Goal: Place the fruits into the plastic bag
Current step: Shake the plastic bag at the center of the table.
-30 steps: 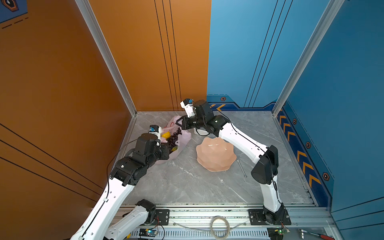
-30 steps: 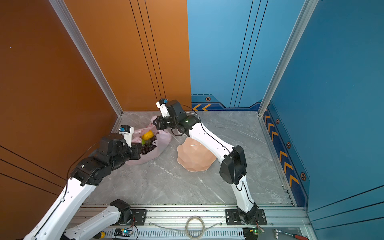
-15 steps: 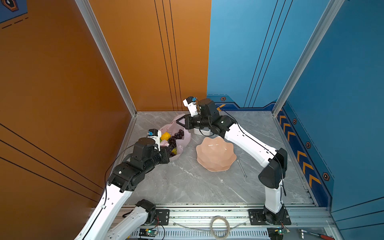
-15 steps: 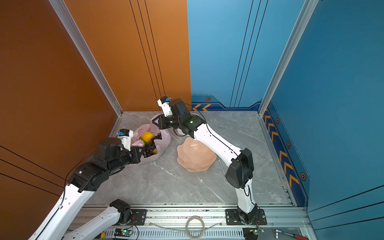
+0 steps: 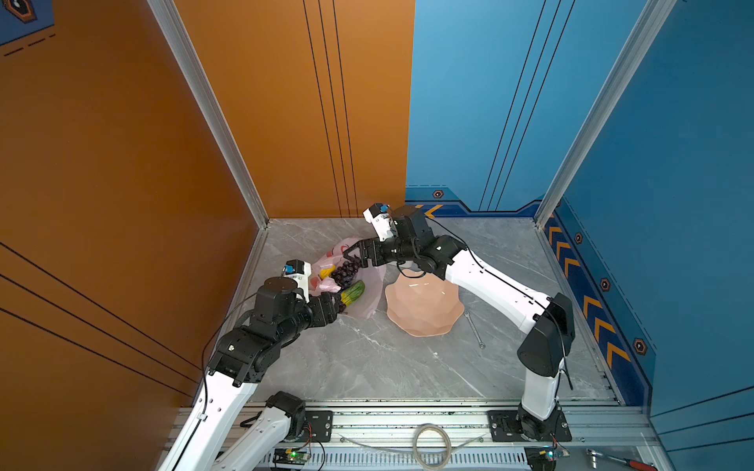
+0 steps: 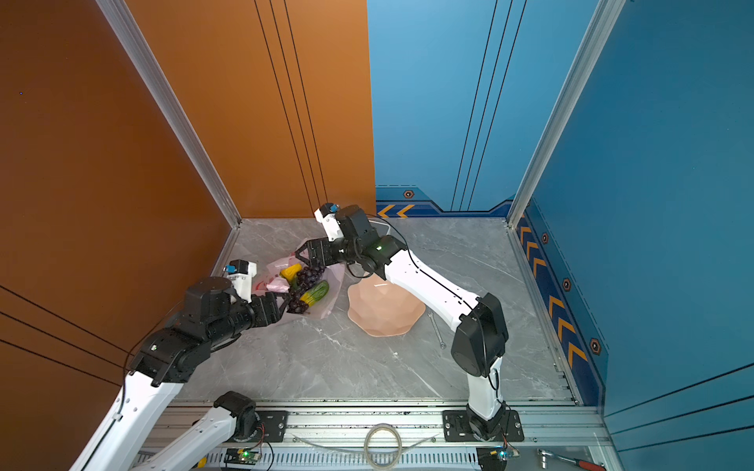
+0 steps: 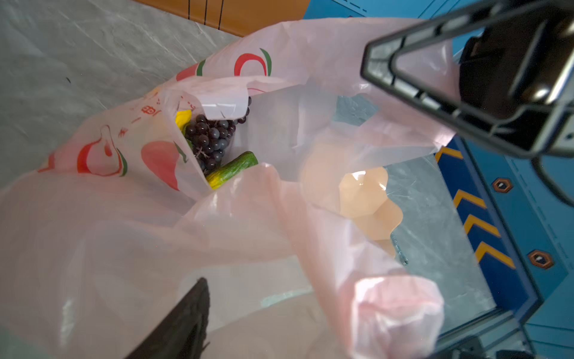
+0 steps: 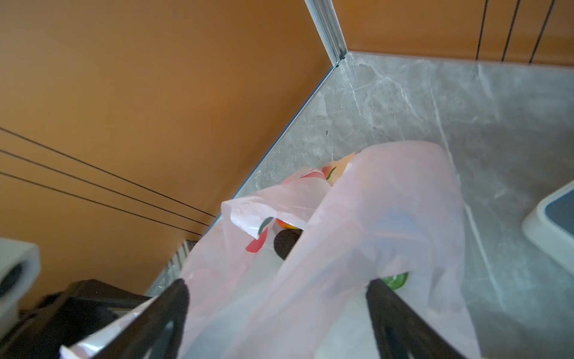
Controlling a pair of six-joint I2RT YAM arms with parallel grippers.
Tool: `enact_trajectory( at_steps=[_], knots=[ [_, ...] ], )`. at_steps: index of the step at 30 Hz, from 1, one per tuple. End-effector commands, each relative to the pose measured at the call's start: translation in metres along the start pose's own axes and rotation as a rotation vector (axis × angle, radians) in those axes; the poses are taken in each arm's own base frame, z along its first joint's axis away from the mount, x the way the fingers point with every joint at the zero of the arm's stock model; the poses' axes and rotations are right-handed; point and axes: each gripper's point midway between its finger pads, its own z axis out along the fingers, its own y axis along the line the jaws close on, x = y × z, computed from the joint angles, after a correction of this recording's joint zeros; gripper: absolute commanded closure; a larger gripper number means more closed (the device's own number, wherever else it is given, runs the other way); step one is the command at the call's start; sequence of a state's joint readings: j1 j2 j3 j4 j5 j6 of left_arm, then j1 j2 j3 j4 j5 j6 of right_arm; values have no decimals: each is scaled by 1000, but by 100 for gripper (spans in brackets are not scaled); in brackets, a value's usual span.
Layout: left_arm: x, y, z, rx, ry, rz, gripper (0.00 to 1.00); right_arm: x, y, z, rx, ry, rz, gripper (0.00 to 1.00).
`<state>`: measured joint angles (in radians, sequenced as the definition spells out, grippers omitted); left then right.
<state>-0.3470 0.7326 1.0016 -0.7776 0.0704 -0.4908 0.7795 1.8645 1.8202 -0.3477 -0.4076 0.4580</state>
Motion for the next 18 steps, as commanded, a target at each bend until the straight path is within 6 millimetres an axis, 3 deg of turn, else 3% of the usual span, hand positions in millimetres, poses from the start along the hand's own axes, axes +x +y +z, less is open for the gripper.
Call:
enact_trajectory(
  at_steps=[1,3,8,12,13,18],
  knots=[
    [4,0,-9,13,6,9,15,-12,-1,-28,39,-63,-21,0],
    [4,1,-14,9,3,14,2,-12,-6,-38,71,-79,-24,0],
    [1,3,-34,-7,-26,28,2,-15,-19,-73,151,-125,-24,0],
    [1,11,-48,-52,-48,46,2,-15,-36,-111,277,-161,-21,0],
    [0,14,-53,-69,-57,53,2,-19,-50,-128,328,-185,-9,0],
    [-7,34,-77,-176,-150,72,2,-12,-83,-187,477,-239,20,0]
  ],
)
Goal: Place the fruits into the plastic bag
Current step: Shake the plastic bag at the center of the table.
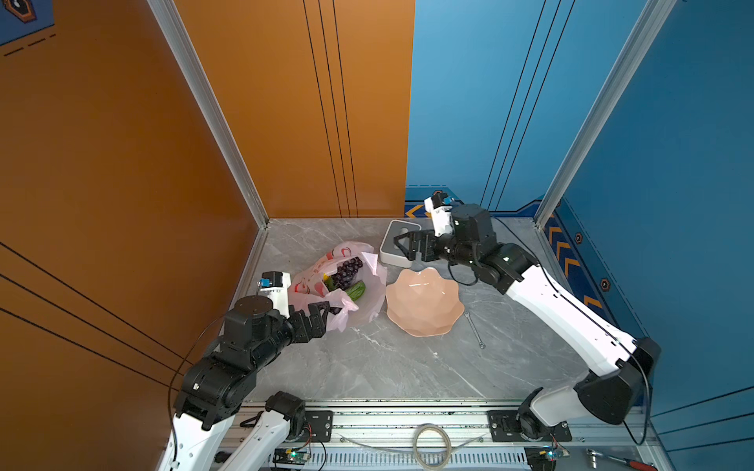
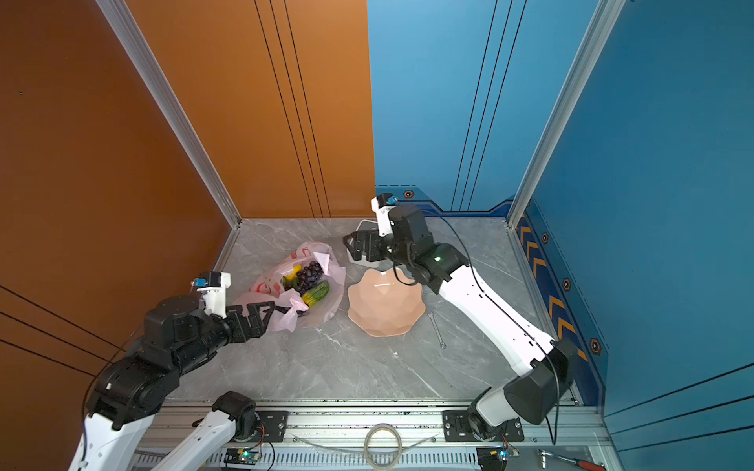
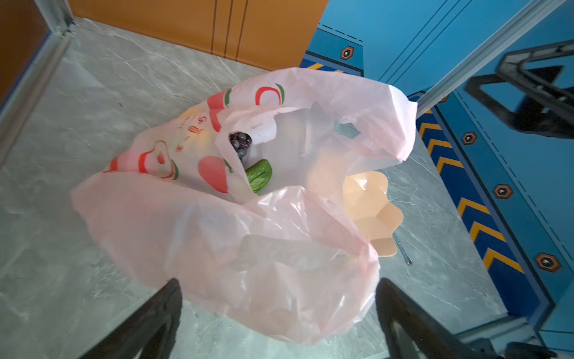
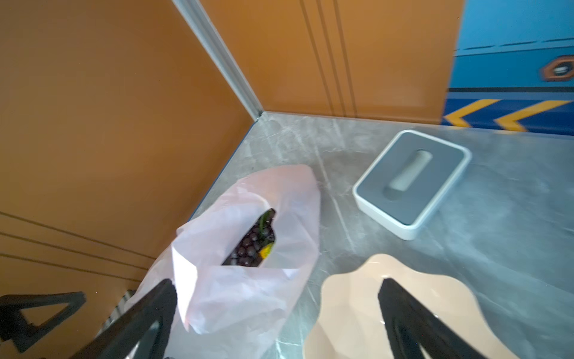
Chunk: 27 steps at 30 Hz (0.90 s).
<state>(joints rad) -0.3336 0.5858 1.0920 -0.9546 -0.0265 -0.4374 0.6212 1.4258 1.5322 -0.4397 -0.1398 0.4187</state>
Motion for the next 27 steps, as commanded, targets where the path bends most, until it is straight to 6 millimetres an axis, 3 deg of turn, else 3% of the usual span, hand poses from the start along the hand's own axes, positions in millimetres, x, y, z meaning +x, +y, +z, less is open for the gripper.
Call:
enact_trajectory(
  at_steps=[1,5,11,15,22,27],
  knots=[
    [-6,25,-19,-126,-70,29,2,5,-46,-34,168,-18,-2,0],
    [-10,44,-27,-218,-138,27,2,10,-100,-73,320,-86,60,0],
    [-6,73,-15,-374,-168,42,2,37,-181,-117,573,-144,85,0],
    [-10,86,-4,-453,-213,95,2,57,-209,-119,604,-191,47,0],
    [-9,92,26,-462,-311,187,2,90,-235,-111,642,-327,-130,0],
    [-8,103,49,-503,-391,230,2,115,-270,-98,699,-332,-168,0]
  ],
)
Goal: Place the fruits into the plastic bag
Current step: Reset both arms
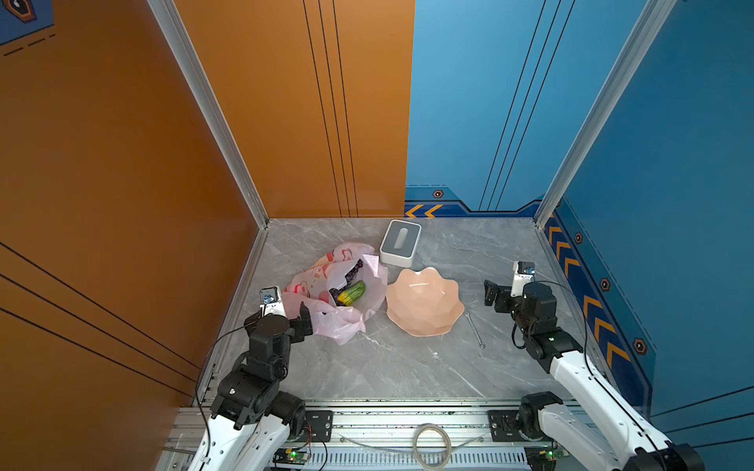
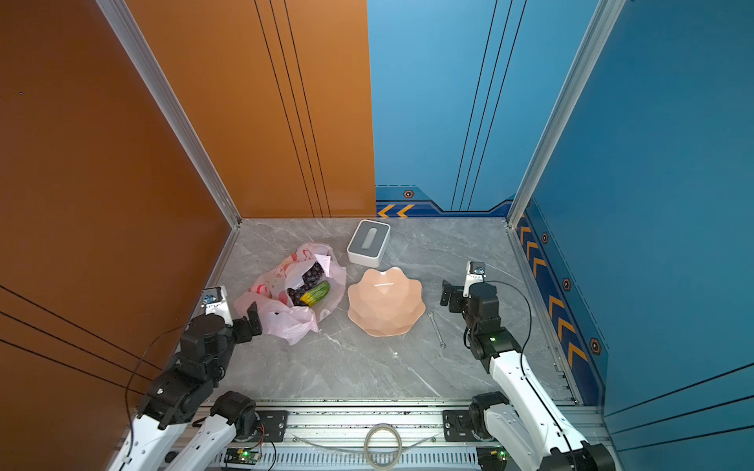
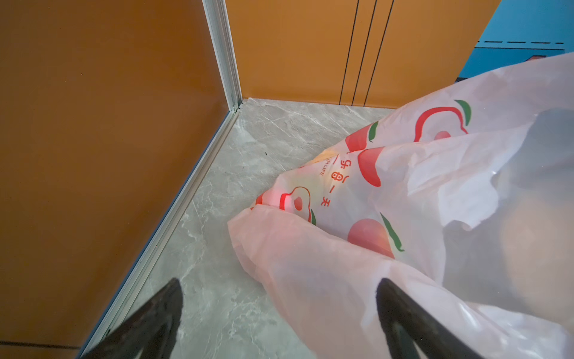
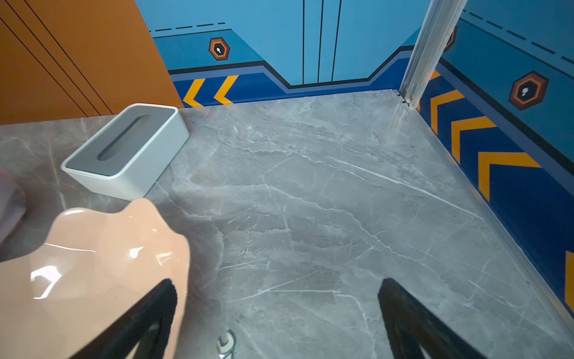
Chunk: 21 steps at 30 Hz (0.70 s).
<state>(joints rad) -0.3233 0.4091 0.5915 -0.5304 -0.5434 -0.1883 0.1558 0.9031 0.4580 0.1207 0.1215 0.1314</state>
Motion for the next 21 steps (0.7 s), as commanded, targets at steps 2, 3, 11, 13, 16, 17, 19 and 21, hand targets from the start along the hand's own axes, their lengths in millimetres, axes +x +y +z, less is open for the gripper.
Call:
enact_trajectory(
  at_steps=[2,3,11,13,16,17,19,21],
  knots=[
    [-25,2,14,-45,-152,3,2,-18,-18,19,60,-145,-33,0],
    [-25,2,17,-52,-161,4,2,-13,-21,25,68,-140,-37,0],
    [-14,7,48,-73,-189,-33,2,14,-31,54,76,-122,-45,0],
    [-11,6,53,-76,-201,-22,2,19,-32,58,78,-123,-38,0],
    [-6,6,62,-79,-212,-25,2,27,-33,64,86,-122,-42,0],
    [-3,6,66,-83,-205,-23,2,29,-34,66,87,-126,-42,0],
    [2,7,74,-95,-186,-18,2,32,-34,69,86,-140,-40,0],
    [8,8,83,-99,-169,-23,2,36,-33,72,82,-143,-45,0]
  ],
)
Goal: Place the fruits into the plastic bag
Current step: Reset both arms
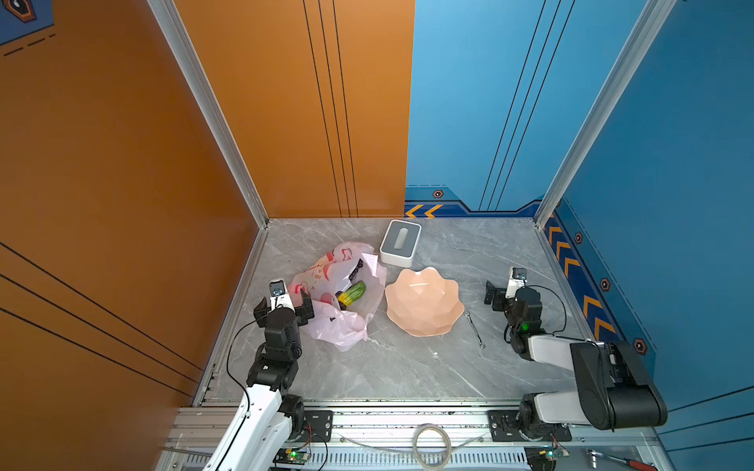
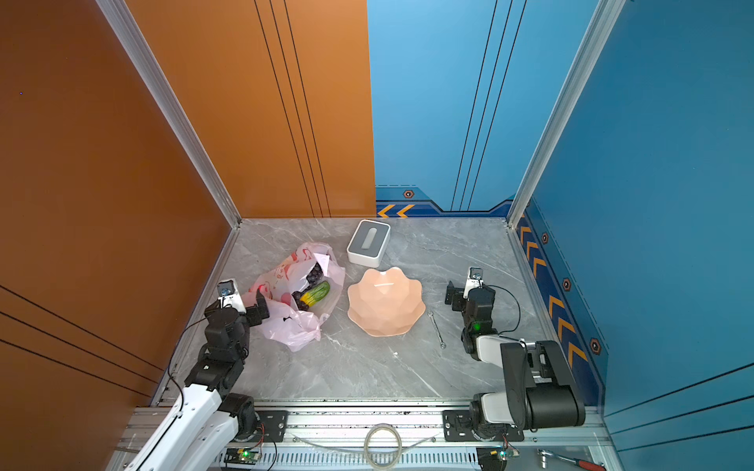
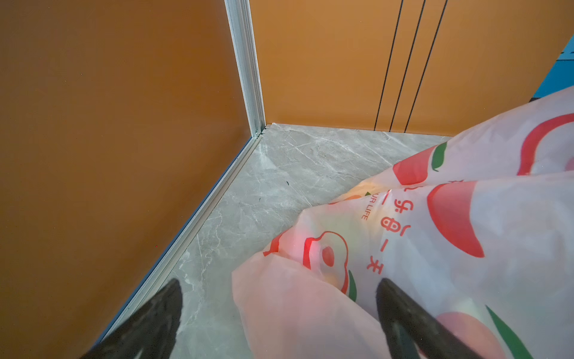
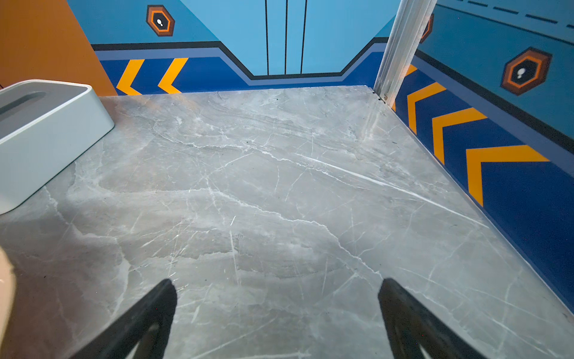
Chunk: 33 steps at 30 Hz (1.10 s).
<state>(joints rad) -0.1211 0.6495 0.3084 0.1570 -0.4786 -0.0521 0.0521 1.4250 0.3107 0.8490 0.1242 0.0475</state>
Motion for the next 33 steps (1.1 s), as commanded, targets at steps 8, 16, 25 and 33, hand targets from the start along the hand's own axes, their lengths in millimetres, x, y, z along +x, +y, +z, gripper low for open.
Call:
enact_trajectory(
  at_steps=[8,16,25,33],
  knots=[
    [20,-5,43,26,46,-44,1,-3,-2,5,10,-84,5,0],
    [41,-28,77,100,78,-15,2,-2,0,17,19,-25,-8,0],
    [49,-43,98,145,56,-38,2,-1,-3,20,30,-11,2,0],
    [65,-47,102,143,32,-29,2,-1,-3,20,29,-10,2,0]
  ],
)
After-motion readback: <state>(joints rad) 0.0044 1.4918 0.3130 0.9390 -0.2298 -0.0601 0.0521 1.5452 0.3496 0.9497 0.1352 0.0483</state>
